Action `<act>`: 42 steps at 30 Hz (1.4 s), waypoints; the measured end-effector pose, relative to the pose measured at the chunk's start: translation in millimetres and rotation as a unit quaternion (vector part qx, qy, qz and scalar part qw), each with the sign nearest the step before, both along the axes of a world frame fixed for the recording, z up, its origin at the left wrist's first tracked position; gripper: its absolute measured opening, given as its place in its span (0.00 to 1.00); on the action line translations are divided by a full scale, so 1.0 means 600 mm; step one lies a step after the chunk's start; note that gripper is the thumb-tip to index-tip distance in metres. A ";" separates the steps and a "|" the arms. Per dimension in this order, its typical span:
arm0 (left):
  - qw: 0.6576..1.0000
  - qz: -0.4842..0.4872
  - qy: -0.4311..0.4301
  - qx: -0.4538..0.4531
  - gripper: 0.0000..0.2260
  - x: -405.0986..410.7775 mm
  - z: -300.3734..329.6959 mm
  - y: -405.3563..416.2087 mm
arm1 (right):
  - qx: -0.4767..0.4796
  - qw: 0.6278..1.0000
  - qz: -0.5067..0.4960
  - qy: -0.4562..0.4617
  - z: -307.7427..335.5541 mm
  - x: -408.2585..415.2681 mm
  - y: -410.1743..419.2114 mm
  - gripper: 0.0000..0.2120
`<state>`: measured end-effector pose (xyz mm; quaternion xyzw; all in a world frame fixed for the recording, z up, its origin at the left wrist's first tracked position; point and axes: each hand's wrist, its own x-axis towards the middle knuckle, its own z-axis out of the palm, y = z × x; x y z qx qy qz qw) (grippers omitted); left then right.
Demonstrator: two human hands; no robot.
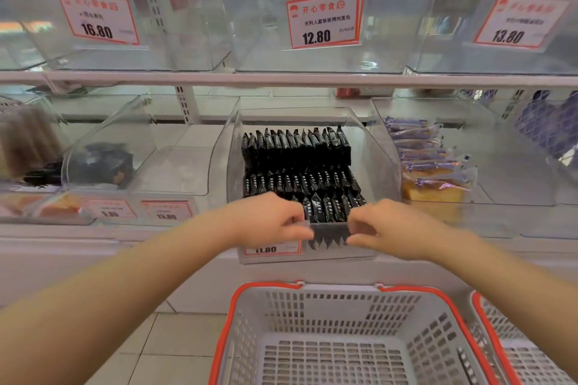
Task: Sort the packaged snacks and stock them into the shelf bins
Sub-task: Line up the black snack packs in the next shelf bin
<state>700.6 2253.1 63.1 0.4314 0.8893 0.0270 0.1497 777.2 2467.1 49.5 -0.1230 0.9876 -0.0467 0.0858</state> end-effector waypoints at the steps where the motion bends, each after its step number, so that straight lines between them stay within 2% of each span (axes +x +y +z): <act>1: 1.000 -0.005 0.024 -0.009 0.11 0.010 -0.010 -0.003 | 0.036 0.999 -0.007 0.021 -0.008 0.006 0.001 0.11; 3: 0.996 0.014 0.083 -0.010 0.05 0.019 -0.025 -0.010 | 0.077 0.995 -0.022 0.063 -0.019 0.009 0.000 0.10; 5: 0.992 0.041 0.116 0.006 0.07 0.020 -0.030 -0.014 | 0.080 0.993 -0.034 0.082 -0.017 0.004 0.000 0.10; 9: 0.989 0.063 0.135 0.020 0.06 0.010 -0.032 -0.011 | 0.063 0.994 -0.056 0.068 -0.004 -0.009 0.002 0.09; 19: 0.987 0.082 0.133 0.029 0.08 -0.058 -0.037 0.027 | 0.062 0.991 -0.111 0.045 -0.004 -0.052 0.012 0.08; 23: 0.984 0.074 0.155 0.056 0.06 -0.056 -0.052 0.029 | 0.049 0.992 -0.107 0.042 -0.006 -0.049 0.019 0.07; 33: 0.985 0.057 0.144 0.074 0.04 -0.003 -0.057 0.025 | 0.068 0.994 -0.084 0.020 -0.010 -0.005 0.025 0.07; 42: 0.979 0.080 0.173 0.078 0.05 0.003 -0.063 0.028 | 0.084 0.992 -0.076 0.056 -0.016 -0.002 0.025 0.09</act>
